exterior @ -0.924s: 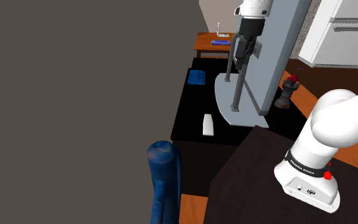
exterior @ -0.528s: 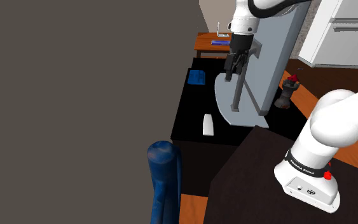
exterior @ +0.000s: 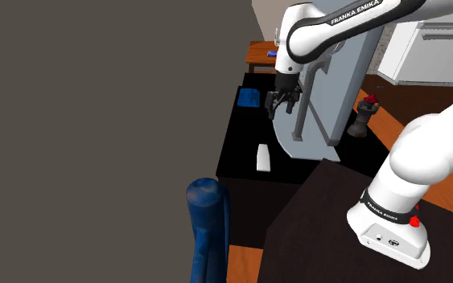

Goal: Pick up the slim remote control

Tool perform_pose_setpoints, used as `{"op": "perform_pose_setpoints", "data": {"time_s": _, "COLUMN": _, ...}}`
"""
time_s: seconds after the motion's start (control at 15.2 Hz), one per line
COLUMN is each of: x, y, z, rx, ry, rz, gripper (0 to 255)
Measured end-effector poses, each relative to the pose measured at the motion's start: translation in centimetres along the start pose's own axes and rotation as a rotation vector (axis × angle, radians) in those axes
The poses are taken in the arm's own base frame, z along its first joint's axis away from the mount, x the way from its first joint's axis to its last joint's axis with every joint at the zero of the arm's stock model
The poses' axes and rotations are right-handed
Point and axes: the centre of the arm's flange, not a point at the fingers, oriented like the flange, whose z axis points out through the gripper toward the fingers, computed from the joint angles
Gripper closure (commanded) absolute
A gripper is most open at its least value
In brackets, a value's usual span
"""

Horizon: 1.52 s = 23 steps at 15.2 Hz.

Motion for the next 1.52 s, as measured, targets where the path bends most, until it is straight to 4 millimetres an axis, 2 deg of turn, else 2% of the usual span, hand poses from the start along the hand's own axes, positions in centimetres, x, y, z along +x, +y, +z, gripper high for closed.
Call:
{"op": "perform_pose_setpoints", "data": {"time_s": 0.2, "x": 1.8, "y": 0.0, "z": 3.3, "rx": -0.005, "ry": 0.001, "rz": 0.095, "gripper": 0}}
{"op": "perform_pose_setpoints", "data": {"time_s": 0.92, "x": 8.1, "y": 2.9, "z": 16.2, "rx": -0.023, "ry": 0.004, "rz": 0.441, "gripper": 0}}
{"op": "perform_pose_setpoints", "data": {"time_s": 1.45, "x": 11.8, "y": 6.5, "z": 25.3, "rx": -0.036, "ry": 0.008, "rz": 0.694, "gripper": 0}}
{"op": "perform_pose_setpoints", "data": {"time_s": 1.52, "x": 12.0, "y": 6.9, "z": 25.9, "rx": -0.037, "ry": 0.007, "rz": 0.712, "gripper": 0}}
